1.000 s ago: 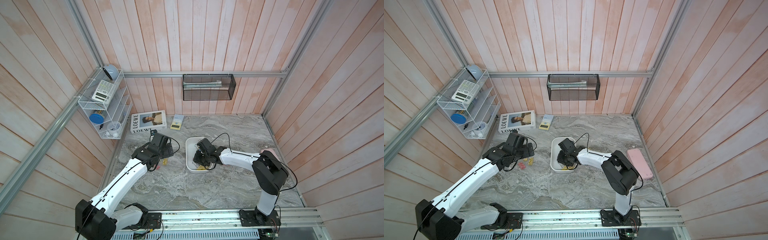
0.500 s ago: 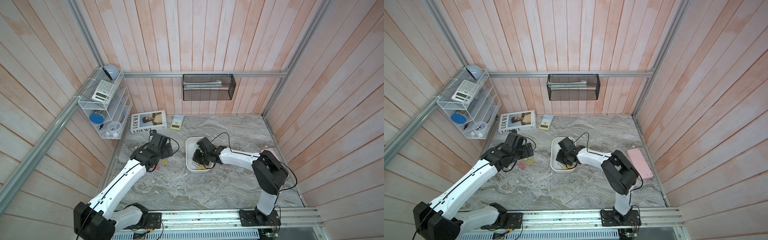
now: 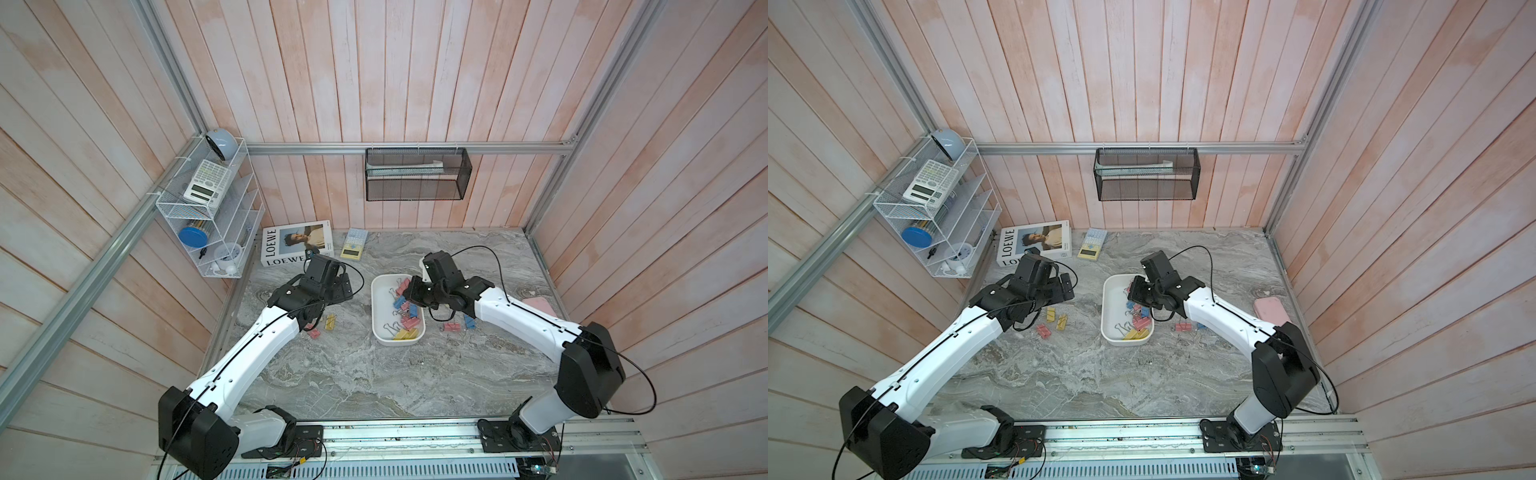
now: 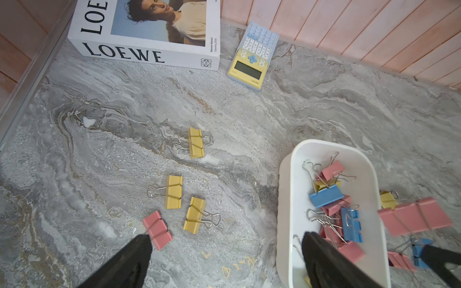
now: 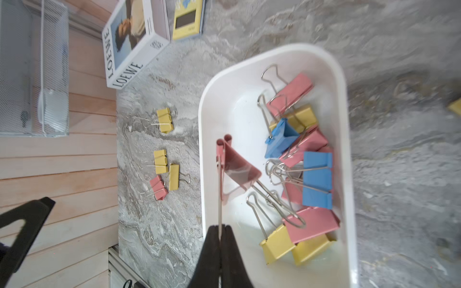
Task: Take out the binder clips from the storage box
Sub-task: Pick up the binder clip from the storage box, then place the binder clip at the center of the board.
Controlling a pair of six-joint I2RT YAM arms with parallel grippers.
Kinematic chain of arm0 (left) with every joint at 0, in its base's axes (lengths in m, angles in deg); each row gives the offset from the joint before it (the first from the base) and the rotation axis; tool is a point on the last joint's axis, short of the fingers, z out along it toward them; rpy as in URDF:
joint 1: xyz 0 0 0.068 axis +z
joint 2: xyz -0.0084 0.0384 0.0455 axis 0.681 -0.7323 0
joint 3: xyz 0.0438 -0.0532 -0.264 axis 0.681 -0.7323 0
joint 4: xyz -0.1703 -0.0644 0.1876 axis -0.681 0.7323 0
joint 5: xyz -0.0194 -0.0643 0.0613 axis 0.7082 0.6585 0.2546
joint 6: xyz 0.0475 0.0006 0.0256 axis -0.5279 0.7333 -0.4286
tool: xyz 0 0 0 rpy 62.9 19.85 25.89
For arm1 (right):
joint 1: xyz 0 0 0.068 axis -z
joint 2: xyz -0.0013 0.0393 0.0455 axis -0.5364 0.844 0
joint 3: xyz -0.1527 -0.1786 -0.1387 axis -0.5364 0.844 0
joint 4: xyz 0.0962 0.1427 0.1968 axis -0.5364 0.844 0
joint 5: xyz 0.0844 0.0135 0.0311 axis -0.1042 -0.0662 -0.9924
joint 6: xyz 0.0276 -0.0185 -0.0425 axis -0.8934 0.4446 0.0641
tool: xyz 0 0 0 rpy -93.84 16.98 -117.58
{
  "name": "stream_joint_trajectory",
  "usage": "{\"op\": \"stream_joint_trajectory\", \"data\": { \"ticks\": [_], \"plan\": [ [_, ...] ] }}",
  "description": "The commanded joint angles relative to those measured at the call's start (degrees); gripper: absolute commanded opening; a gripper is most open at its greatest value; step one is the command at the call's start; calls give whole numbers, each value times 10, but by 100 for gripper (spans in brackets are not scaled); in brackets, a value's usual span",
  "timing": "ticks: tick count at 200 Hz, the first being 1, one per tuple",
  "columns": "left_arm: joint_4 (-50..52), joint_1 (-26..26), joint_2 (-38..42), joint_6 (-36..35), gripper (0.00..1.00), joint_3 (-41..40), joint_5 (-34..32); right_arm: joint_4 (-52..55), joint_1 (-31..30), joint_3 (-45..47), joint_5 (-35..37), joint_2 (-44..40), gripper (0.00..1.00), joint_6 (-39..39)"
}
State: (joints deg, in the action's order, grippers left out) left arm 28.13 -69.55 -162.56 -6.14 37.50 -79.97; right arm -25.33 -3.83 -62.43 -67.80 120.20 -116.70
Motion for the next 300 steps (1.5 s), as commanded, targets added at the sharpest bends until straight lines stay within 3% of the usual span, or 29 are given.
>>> {"op": "stream_joint_trajectory", "data": {
  "ticks": [1, 43, 84, 186, 200, 215, 236, 273, 285, 300],
  "plan": [
    [-26, -5, -15, -4, 100, 22, 12, 18, 66, 35, -13, -30, 0, 32],
    [-34, -28, -46, 1, 100, 42, 11, -27, 206, 99, -52, -60, 0, 34],
    [-38, -46, -80, 12, 100, 54, 15, -75, 295, 138, -62, -45, 0, 35],
    [-39, -53, -118, 16, 100, 72, -10, -148, 361, 148, -155, 93, 0, 45],
    [-52, -53, -111, 2, 100, 65, -17, -140, 362, 147, -157, 95, 11, 48],
    [-57, -53, -106, -16, 100, 65, -18, -122, 363, 146, -148, 87, 31, 59],
    [-45, -52, -119, -36, 100, 80, 0, -90, 362, 146, -129, 63, 50, 76],
    [-89, -54, -137, -55, 100, 70, 90, -14, 359, 144, -87, -3, 80, 112],
    [-111, -55, -145, -57, 100, 63, 113, 15, 353, 142, -69, -31, 97, 130],
    [-126, -59, -163, -68, 100, 62, 139, 49, 343, 140, -45, -69, 98, 151]
  ]
}}
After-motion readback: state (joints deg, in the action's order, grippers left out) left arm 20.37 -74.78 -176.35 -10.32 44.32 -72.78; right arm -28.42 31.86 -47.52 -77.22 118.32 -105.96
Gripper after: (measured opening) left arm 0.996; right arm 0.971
